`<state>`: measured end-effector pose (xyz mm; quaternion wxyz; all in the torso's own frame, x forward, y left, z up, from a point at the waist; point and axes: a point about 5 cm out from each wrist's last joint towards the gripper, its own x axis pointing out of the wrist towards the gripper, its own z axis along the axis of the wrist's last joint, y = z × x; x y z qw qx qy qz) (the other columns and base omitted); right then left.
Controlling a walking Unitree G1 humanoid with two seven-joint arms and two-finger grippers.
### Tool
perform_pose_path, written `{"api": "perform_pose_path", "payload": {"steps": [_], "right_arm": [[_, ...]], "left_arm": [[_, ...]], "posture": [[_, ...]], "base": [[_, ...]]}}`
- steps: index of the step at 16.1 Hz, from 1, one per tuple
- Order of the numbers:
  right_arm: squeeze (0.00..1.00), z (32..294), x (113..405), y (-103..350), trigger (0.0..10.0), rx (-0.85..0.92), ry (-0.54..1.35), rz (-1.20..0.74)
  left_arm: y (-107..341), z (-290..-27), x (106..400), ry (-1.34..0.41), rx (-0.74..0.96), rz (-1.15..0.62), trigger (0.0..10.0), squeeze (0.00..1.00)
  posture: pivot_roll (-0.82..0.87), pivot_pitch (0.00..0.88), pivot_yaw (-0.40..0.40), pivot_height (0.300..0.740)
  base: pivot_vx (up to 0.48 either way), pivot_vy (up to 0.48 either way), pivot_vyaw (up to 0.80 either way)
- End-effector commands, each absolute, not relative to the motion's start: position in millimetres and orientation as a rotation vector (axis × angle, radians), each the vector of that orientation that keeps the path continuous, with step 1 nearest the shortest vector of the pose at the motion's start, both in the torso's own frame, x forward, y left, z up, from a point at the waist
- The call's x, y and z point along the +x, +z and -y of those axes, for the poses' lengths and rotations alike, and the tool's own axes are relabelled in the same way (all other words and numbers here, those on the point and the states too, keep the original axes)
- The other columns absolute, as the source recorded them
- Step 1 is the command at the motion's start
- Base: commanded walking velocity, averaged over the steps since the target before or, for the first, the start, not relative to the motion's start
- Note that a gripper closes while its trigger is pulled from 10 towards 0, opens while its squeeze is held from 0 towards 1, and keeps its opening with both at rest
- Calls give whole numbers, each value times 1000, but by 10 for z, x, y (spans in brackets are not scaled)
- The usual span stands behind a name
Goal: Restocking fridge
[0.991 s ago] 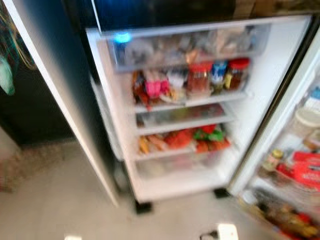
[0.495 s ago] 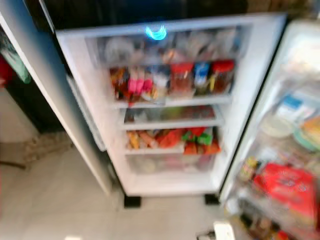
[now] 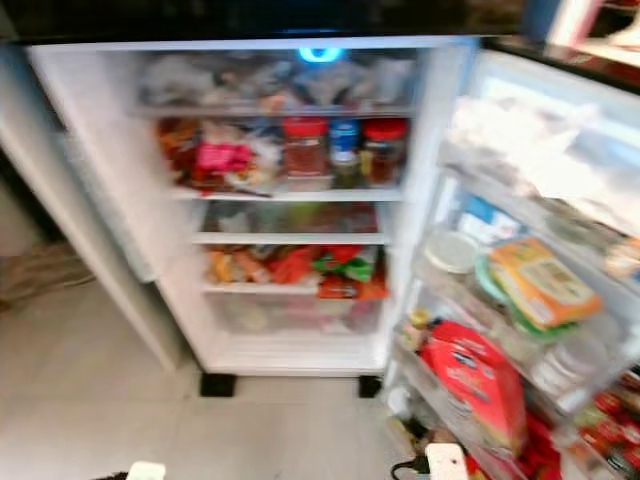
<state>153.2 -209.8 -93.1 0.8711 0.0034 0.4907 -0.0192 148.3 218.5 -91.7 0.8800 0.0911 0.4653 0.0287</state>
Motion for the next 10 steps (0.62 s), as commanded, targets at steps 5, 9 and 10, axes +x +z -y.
{"api": "perform_pose_path", "payload": {"steps": [5, 9, 10], "right_arm": [[0, 2096, 1528, -933, 10000, -26, -38, -1028], [0, 2133, 1522, -929, 10000, -123, -54, -1025], [0, 2129, 1525, -928, 10000, -136, -43, -1021]], "left_arm": [[-440, -2211, 2248, 11, 263, -603, 10000, 0], [-53, -2279, 2397, 27, 257, -273, 10000, 0], [-49, -2252, 2354, 25, 211, -257, 10000, 0]], "posture": [[-33, 0, 18, 740], [-35, 0, 29, 740], [-38, 0, 32, 740]], "base": [[0, 0, 0], [0, 0, 0], [0, 0, 0]]}}
